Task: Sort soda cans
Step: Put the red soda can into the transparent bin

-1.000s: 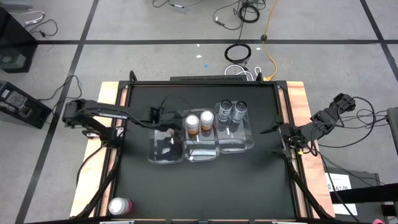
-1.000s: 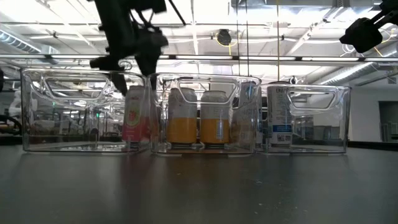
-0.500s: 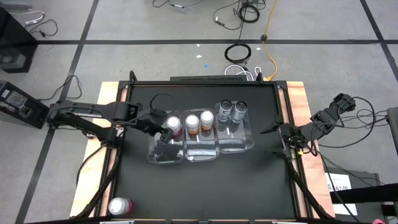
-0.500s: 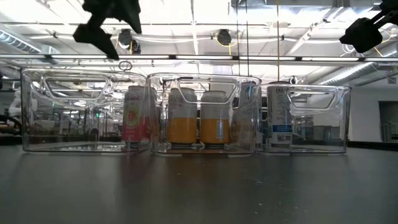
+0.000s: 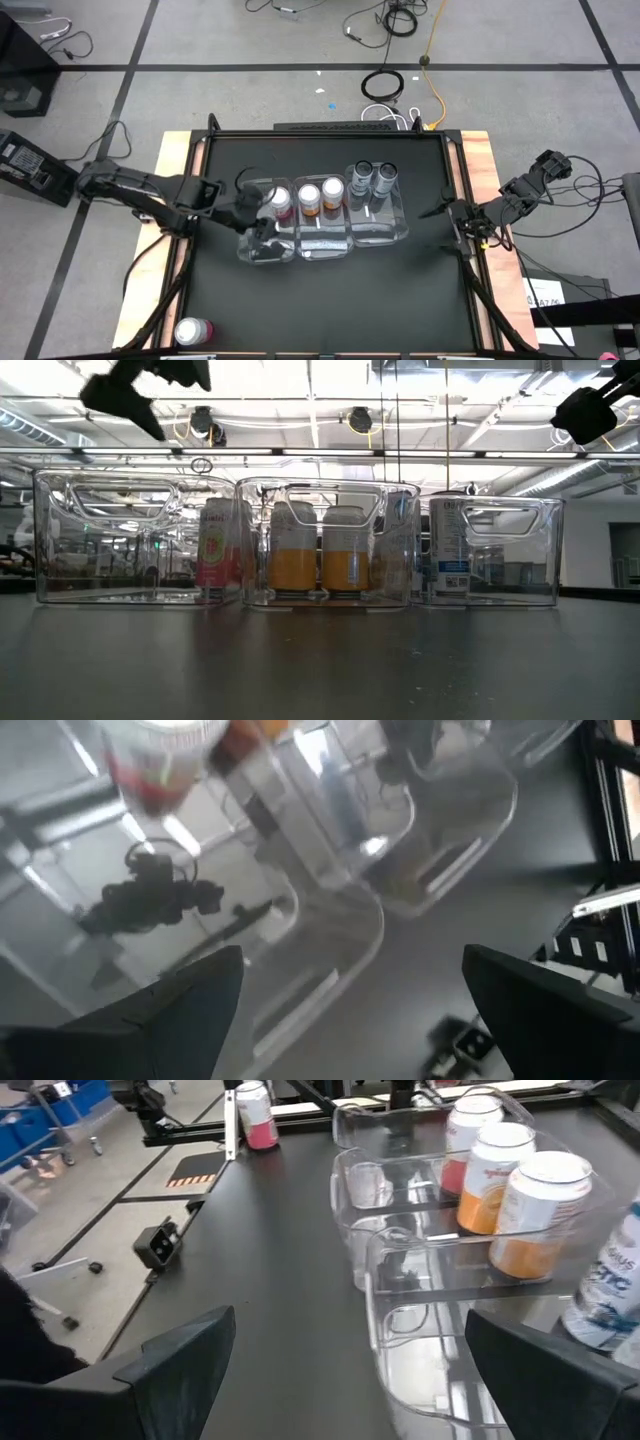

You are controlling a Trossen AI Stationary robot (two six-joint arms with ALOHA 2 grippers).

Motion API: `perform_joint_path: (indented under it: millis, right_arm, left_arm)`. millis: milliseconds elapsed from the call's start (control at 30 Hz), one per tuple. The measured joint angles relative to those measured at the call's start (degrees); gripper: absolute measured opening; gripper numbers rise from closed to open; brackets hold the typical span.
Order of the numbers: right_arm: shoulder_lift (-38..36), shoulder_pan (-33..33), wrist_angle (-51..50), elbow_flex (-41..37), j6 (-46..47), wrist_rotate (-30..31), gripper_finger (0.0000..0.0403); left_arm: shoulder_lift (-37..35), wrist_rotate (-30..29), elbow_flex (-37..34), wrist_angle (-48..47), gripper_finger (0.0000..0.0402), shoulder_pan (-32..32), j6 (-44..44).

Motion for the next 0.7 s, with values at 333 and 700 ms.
perform_joint_path:
  millis: [333,700]
  right_arm:
    - [0.0,0.0,0.0,0.0,-0.2,-0.7,0.0389]
    - [0.0,0.0,-0.1,0.0,-0.2,-0.7,0.0389]
  left_arm:
    - [0.0,-6.0,4.8,-13.1,0.0384,-17.7,-23.7]
    - [6.1,-4.2,10.8,-24.7,0.0384,-30.9,-30.6]
